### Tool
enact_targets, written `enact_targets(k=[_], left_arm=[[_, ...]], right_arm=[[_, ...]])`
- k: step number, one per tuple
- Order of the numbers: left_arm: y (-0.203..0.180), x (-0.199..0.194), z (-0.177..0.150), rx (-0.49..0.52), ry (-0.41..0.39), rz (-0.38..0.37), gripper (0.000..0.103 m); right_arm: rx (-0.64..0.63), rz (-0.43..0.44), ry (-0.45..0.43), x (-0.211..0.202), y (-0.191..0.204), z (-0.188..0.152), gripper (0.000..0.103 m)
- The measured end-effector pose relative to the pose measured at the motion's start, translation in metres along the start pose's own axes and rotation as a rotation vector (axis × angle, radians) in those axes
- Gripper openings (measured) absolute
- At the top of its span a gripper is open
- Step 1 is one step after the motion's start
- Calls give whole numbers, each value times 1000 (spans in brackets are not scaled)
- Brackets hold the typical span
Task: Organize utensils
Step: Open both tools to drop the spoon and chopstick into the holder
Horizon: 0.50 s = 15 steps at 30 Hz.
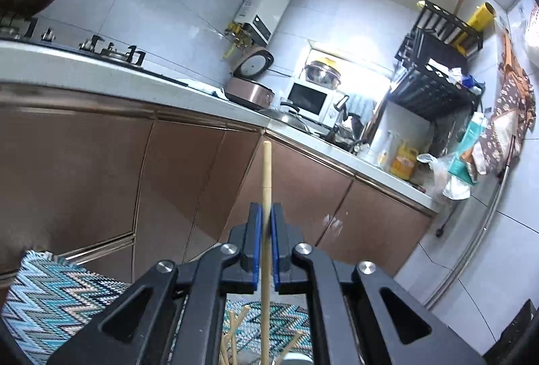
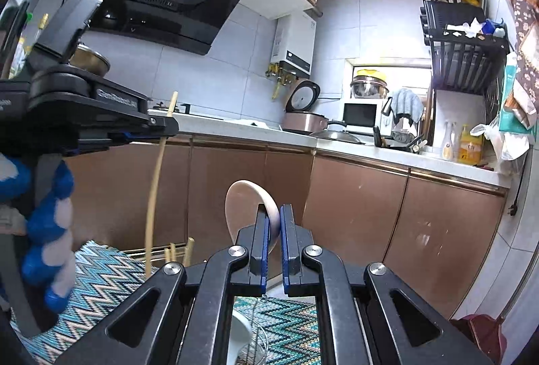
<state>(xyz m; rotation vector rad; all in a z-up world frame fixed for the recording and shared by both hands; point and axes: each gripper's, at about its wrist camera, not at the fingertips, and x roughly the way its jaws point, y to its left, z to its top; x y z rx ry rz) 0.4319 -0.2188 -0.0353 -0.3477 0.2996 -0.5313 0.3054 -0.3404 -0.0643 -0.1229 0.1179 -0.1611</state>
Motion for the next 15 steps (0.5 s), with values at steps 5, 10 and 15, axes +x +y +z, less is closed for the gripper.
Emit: enact_targets(k=[5, 10, 15], left_arm=[[7, 11, -36, 33, -17, -1, 5], [13, 11, -63, 54, -12, 15, 7], [16, -6, -62, 42, -7, 15, 29]], right_arm=[[-13, -1, 1, 3, 2, -24, 6], [-5, 12, 31, 1, 7, -44, 7], [9, 25, 69, -5, 8, -50, 24]])
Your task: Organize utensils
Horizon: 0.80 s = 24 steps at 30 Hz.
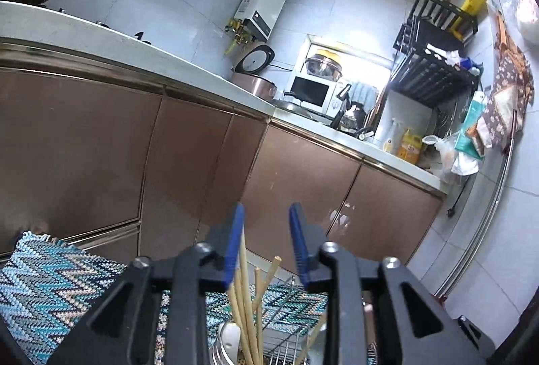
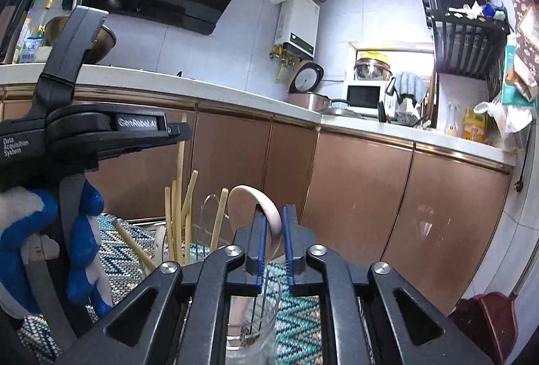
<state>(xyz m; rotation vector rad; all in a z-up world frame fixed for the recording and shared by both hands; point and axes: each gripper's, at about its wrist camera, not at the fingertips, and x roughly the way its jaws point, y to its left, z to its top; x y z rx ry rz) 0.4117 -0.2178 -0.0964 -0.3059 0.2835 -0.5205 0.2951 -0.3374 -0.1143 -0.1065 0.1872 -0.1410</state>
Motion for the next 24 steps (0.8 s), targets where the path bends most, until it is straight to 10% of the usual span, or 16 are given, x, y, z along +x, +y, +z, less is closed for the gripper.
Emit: enact_targets(k=[24], left_arm=[[10, -244, 25, 128, 19, 310, 58]], right_arm=[[169, -98, 3, -178, -14, 42, 93]])
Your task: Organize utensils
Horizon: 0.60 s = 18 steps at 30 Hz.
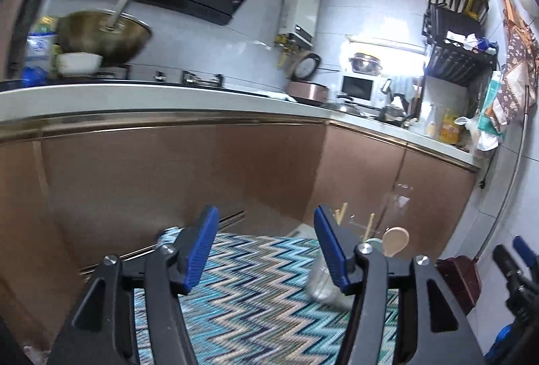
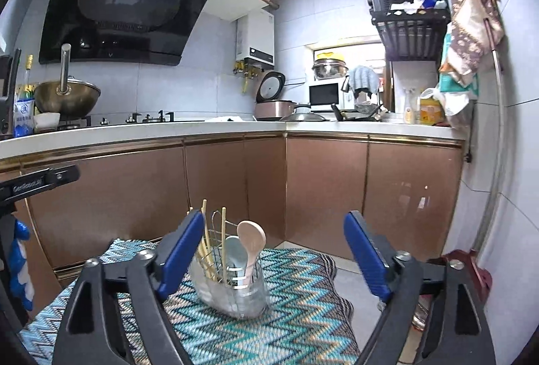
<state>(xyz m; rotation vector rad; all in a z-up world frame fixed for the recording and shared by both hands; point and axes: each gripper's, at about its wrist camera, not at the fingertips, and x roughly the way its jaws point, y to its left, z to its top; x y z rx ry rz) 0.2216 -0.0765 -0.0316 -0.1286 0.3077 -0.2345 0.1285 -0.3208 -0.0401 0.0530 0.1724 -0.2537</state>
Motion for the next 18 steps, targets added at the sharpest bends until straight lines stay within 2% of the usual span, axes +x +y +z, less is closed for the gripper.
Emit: enact_targets(k=[5, 9, 18], left_arm=[[24, -62, -7, 2, -21, 66, 64], [33, -110, -10, 47, -51, 126, 67], [46, -176, -15, 72, -91, 238, 69]], right_arm=[[-12, -2, -3, -40, 11, 5, 103], [-19, 0, -10, -68, 21, 6, 103], [-25, -12, -83, -125, 28, 14, 103]])
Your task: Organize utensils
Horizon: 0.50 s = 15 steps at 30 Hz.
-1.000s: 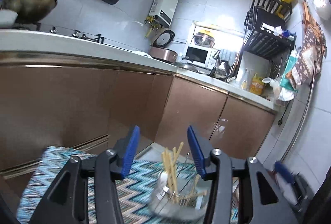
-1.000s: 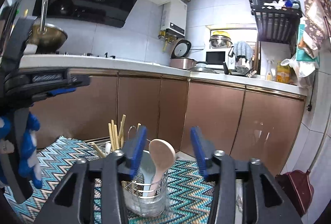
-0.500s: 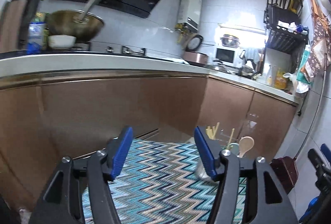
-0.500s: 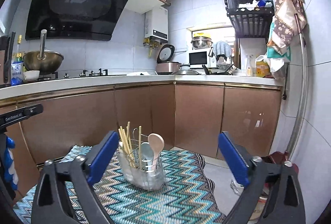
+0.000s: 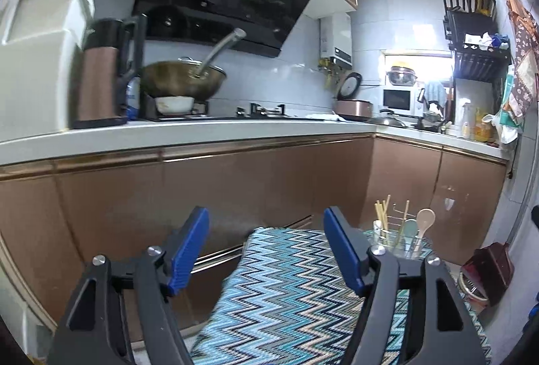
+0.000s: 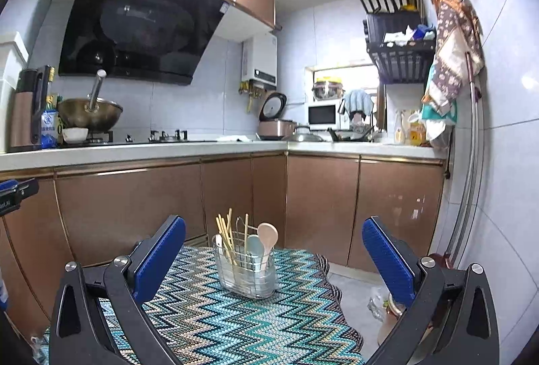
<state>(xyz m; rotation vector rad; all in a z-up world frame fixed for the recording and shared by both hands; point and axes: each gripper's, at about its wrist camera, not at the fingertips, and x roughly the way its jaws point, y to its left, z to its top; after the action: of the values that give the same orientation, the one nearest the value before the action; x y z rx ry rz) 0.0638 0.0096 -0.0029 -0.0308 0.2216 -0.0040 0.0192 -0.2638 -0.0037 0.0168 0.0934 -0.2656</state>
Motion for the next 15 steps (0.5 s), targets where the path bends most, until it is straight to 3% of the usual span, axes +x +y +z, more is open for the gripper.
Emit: enact_targets(k=[5, 15], left_arm=[[5, -28, 5, 16, -31, 40, 70], [-2, -60, 9, 68, -93, 35, 71]], right_arm=[[11, -6, -10, -16, -4, 4, 103], [-1, -3, -6, -32, -3, 6, 103]])
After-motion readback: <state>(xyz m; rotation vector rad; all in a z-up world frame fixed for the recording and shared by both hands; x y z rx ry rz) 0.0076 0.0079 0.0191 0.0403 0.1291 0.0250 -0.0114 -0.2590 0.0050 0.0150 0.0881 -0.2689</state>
